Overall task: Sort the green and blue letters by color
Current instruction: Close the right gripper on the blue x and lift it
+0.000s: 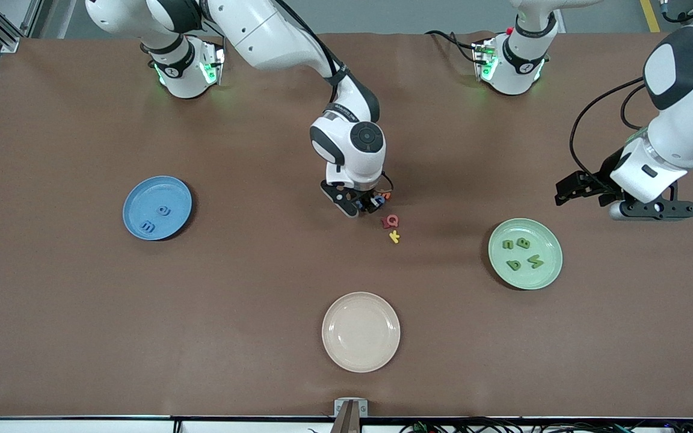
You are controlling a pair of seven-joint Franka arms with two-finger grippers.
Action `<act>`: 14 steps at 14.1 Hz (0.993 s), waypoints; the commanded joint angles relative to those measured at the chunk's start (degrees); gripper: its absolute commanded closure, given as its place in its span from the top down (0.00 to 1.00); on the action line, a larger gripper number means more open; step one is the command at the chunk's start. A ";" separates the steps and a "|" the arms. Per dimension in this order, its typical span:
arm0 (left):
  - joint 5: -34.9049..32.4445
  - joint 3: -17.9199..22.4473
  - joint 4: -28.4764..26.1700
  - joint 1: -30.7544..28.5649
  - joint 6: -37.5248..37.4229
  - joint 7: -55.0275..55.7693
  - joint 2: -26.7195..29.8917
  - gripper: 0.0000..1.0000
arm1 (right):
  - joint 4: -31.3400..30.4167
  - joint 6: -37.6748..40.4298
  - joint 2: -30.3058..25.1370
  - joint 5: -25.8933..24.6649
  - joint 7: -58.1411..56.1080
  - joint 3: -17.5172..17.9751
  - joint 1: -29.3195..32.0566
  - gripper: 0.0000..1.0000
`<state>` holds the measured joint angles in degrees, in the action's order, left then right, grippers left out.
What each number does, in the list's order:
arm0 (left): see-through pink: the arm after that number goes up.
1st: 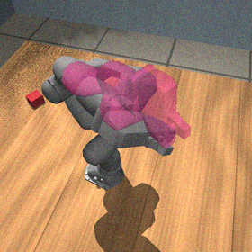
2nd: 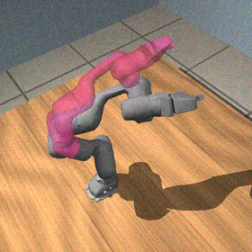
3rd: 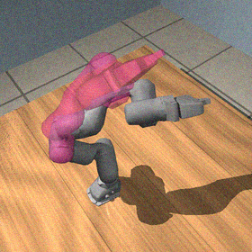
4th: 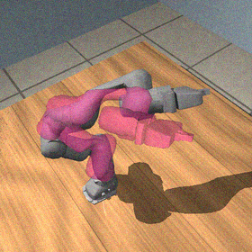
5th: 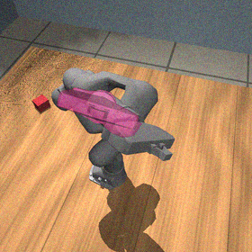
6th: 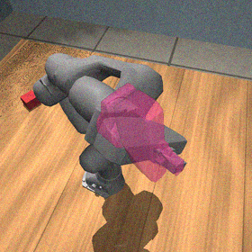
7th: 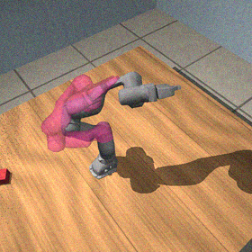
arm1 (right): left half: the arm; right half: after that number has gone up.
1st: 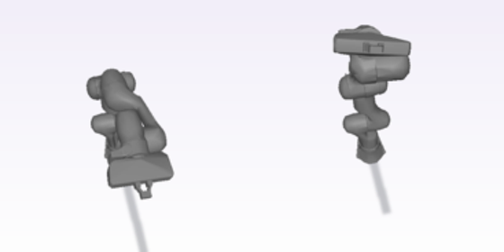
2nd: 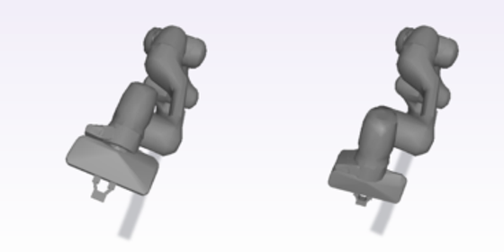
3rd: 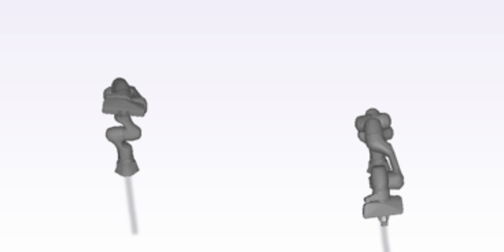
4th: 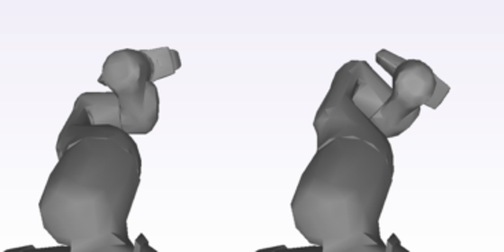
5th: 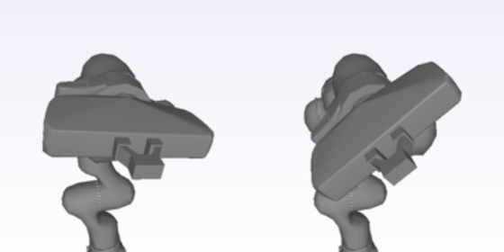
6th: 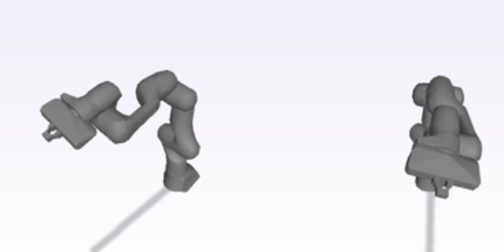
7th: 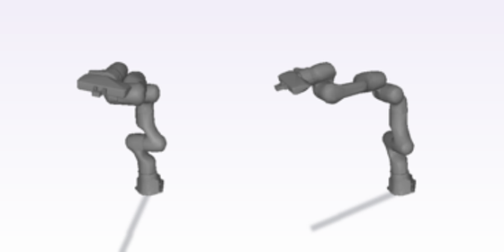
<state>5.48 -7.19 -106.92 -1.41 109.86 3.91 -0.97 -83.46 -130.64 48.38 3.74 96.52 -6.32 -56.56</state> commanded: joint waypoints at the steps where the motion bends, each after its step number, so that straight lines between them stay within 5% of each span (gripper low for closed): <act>1: -0.82 5.15 -1.80 5.18 -0.78 -0.13 2.02 0.99 | 1.19 -0.23 1.72 -0.32 0.07 0.17 0.31 0.02; 5: -0.82 7.54 -2.60 7.39 -0.78 -0.04 1.93 0.99 | 1.19 0.73 0.23 -0.49 -4.04 0.08 2.76 0.00; 9: -0.73 7.36 -2.33 7.74 -0.26 1.01 1.32 0.99 | 0.06 11.79 -5.11 -0.40 -20.36 0.08 9.08 0.00; 14: -0.64 7.10 -2.33 8.01 0.27 1.10 0.17 0.99 | -21.08 10.77 -23.02 -0.49 -44.53 -0.01 19.09 0.00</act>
<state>5.48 -0.31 -108.95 6.18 109.61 4.46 -0.94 -90.26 -116.96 36.15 3.69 60.04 -7.52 -41.19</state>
